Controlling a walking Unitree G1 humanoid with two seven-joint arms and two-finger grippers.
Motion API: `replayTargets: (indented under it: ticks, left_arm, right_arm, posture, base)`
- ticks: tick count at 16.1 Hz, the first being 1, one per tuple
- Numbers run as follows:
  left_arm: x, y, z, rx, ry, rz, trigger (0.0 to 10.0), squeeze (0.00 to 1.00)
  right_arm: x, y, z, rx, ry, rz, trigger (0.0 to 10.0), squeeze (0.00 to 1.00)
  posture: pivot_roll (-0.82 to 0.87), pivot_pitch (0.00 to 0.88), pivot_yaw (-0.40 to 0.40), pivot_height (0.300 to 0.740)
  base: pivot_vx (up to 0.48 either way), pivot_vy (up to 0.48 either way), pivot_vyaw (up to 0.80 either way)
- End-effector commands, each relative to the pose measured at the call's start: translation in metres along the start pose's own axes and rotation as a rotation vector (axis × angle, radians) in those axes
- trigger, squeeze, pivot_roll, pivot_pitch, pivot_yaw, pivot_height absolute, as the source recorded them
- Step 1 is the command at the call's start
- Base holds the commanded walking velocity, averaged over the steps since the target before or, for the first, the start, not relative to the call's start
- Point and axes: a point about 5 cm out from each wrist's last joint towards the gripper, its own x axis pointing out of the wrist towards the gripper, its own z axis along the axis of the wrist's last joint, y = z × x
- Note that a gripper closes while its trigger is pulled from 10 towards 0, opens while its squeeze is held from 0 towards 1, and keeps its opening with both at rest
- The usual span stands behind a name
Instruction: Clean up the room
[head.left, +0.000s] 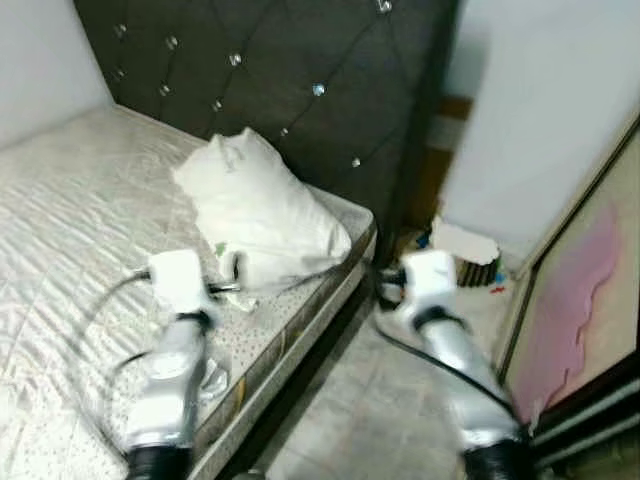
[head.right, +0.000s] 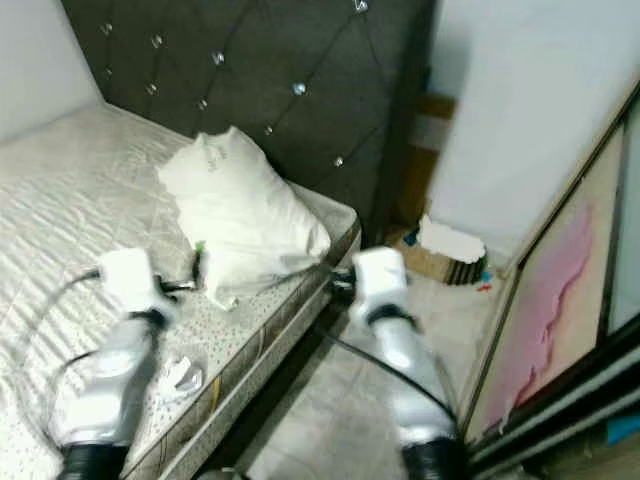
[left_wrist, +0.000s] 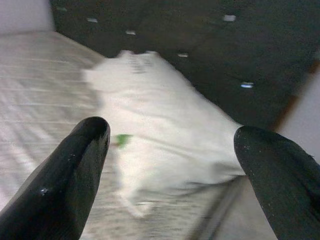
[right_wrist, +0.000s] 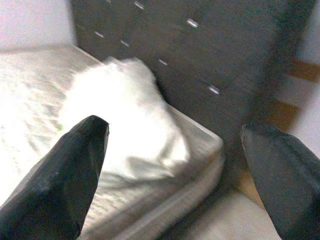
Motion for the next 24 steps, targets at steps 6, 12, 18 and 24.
replayTargets:
  ticks: [6,12,18,24]
  left_arm:
    - [-0.001,-0.005,0.011,0.056,-0.094,-0.072,10.0,0.00]
    - [-0.006,-0.007,0.008,0.132,-0.099,-0.088,10.0,0.00]
    - [-0.007,-0.014,0.005,0.114,-0.072,-0.090,10.0,0.00]
    - [-0.007,-0.014,0.004,0.103,-0.061,-0.088,10.0,0.00]
  right_arm:
    - [-0.001,-0.007,-0.003,-0.005,0.009,-0.014,10.0,0.00]
    - [0.000,-0.007,-0.003,-0.006,0.008,-0.010,10.0,0.00]
    - [0.001,-0.009,-0.002,-0.005,0.005,-0.017,10.0,0.00]
    - [0.001,-0.009,-0.002,0.001,0.003,-0.016,10.0,0.00]
  posture:
    - [0.04,0.000,0.000,0.740]
    - [0.04,0.000,0.000,0.740]
    - [0.04,0.000,0.003,0.740]
    - [0.03,0.000,0.000,0.740]
  base:
    - [0.000,0.000,0.80]
    - [0.000,0.000,0.80]
    - [0.000,0.000,0.80]
    - [0.000,0.000,0.75]
